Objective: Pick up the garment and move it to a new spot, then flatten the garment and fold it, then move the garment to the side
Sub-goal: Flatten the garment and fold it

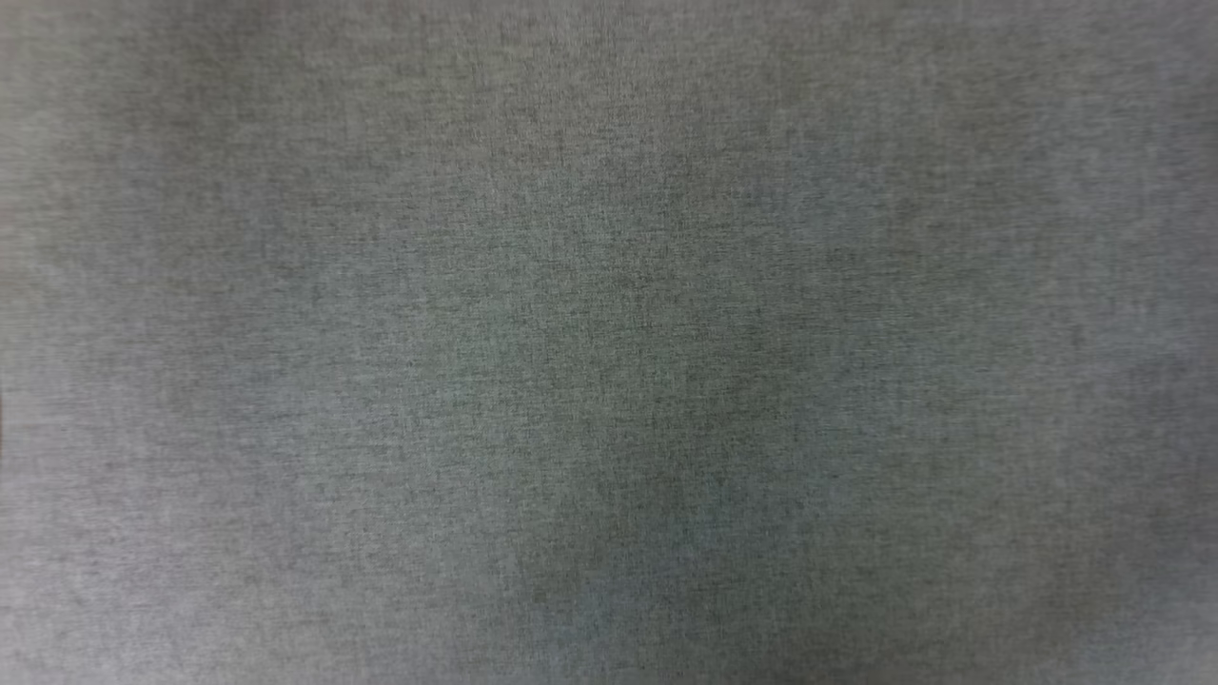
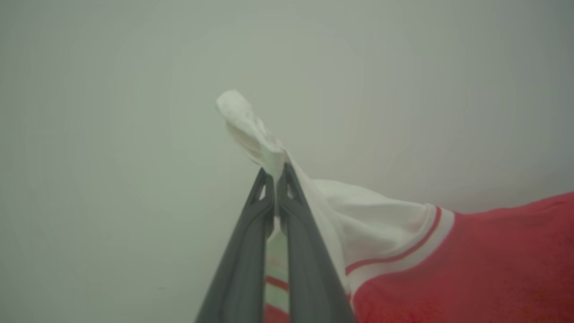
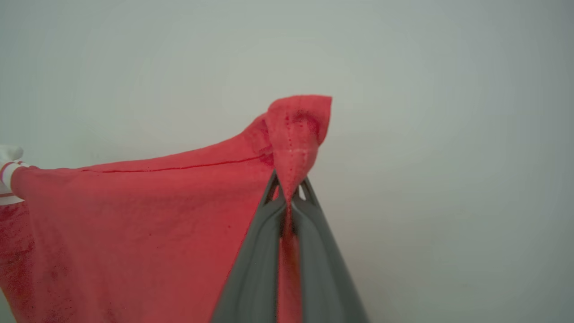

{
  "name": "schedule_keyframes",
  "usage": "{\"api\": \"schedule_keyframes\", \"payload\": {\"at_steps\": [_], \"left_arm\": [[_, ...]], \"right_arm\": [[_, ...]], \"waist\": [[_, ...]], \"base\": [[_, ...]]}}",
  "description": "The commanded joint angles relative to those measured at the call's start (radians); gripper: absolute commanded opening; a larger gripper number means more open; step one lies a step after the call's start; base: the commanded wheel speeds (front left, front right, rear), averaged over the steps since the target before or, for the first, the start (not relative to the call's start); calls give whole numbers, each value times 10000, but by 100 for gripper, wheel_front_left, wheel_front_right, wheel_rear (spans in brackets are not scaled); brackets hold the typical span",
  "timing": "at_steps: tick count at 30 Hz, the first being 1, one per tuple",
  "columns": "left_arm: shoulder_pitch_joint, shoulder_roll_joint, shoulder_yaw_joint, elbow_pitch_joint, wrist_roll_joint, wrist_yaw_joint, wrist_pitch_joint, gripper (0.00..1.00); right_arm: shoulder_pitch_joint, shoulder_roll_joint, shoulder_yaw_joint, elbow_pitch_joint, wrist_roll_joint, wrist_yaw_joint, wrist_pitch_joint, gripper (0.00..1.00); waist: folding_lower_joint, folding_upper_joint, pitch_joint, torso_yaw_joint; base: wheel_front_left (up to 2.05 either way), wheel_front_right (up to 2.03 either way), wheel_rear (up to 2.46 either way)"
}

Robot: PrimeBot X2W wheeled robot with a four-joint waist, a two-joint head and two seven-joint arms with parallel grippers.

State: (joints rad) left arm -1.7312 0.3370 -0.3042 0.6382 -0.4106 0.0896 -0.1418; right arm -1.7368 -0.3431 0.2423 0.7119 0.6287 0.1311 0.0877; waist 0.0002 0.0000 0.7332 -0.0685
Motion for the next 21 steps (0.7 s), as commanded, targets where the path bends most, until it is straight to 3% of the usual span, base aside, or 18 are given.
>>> {"api": "schedule_keyframes", "payload": {"at_steps": [1, 11, 21], "left_arm": [[-7, -12, -32, 240, -13, 29, 33, 0], [795, -514, -66, 2642, -448, -246, -371, 0], [2508, -1088, 541, 4253, -1446, -934, -1111, 0]], "right_arm": [[-108, 109, 141, 276, 125, -7, -108, 0], [483, 490, 1285, 2304, 914, -7, -452, 0], [2352, 518, 2615, 2975, 1739, -7, -165, 0]], "waist": [[-2, 0, 348, 22], [-2, 0, 364, 29], [-2, 0, -1275, 203]], "base": [[0, 0, 0], [0, 0, 0], [0, 0, 0]]}}
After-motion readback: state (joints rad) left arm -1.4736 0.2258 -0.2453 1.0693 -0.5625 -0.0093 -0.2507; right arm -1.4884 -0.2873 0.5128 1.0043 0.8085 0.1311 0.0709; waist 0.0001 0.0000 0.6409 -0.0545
